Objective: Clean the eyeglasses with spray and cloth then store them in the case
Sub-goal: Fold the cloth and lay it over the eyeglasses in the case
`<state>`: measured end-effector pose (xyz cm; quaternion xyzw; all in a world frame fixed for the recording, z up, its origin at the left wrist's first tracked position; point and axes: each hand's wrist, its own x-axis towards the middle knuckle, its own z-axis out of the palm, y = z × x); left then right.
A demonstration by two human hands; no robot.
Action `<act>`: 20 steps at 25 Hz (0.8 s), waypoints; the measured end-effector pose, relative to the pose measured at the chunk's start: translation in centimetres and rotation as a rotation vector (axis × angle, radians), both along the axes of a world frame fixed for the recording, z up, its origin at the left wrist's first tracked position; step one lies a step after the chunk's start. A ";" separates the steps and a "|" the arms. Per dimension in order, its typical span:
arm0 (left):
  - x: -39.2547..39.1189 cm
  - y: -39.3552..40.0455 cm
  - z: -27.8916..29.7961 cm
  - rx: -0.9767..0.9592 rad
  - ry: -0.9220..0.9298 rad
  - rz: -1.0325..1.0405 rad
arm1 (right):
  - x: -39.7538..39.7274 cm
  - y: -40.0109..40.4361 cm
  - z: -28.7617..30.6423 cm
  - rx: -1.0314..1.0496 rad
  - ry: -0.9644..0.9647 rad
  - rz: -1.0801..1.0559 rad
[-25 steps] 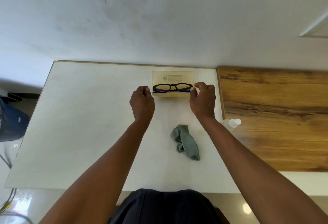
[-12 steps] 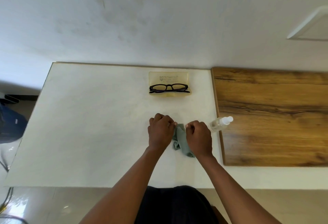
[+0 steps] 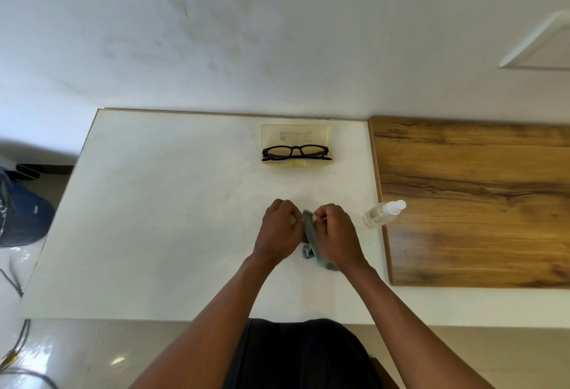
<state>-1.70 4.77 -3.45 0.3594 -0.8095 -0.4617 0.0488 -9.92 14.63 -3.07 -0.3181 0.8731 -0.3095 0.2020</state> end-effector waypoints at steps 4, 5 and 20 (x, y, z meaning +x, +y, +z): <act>0.4 -0.8 1.3 0.090 0.086 -0.092 | -0.5 -0.4 1.9 -0.188 -0.183 0.070; 0.4 -1.0 1.9 0.105 0.118 -0.090 | -0.7 -0.6 2.4 -0.207 -0.193 0.082; 1.9 -3.2 7.6 0.116 0.266 0.039 | -1.7 -0.4 6.2 0.013 -0.379 0.269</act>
